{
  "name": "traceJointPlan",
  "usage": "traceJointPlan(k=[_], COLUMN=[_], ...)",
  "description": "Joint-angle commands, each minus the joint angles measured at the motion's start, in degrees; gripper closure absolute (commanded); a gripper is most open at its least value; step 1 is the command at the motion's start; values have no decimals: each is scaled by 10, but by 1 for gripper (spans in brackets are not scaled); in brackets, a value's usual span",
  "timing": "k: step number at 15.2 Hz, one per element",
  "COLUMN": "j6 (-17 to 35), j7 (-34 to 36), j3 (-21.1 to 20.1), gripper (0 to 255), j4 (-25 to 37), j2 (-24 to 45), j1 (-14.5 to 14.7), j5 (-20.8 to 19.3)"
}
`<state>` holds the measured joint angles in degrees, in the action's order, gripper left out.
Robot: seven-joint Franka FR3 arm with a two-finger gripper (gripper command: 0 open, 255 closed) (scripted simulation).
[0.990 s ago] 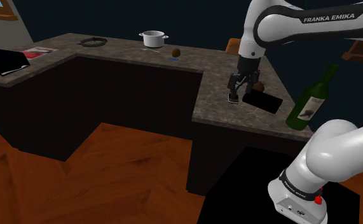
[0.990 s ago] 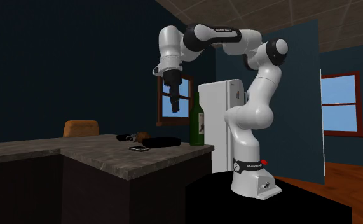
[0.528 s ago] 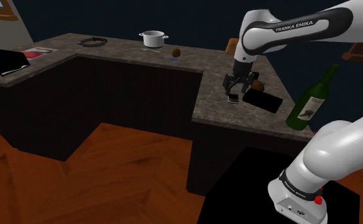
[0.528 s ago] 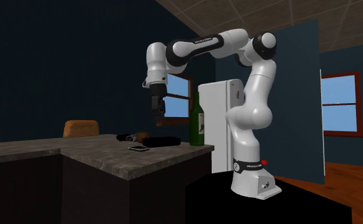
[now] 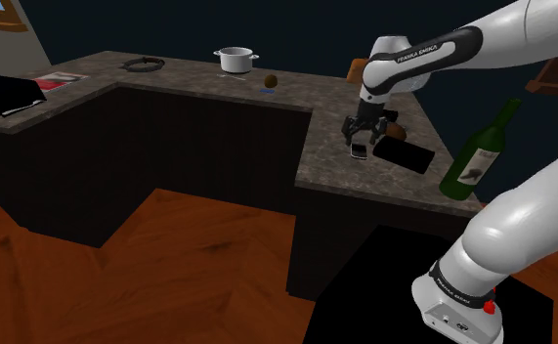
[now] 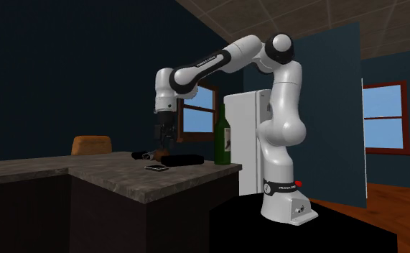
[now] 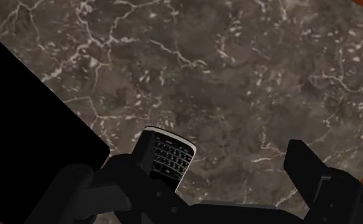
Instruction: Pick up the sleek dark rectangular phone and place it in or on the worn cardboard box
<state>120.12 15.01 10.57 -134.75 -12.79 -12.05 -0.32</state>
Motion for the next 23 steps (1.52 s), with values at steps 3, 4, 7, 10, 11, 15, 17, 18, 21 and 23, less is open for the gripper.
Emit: traceJointPlan(k=[3,4,7,10,11,15,17,18,21,23], j6=[43,53,74,97,105,132,132,132,132,133], j7=[10,11,13,10,8,3,3,3,3,3], j3=[23,29,41,41,41,40,40,40,40,40], gripper=[0,0,0,0,0,0,0,0,0,255], j4=[29,36,55,45,41,31,31,31,31,30], j2=[64,80,116,129,134,151,151,151,151,151], j1=[-19,-24,-35,-35,-35,-35,-35,-35,-35,-35], j5=[11,15,26,32,33,41,41,41,41,41])
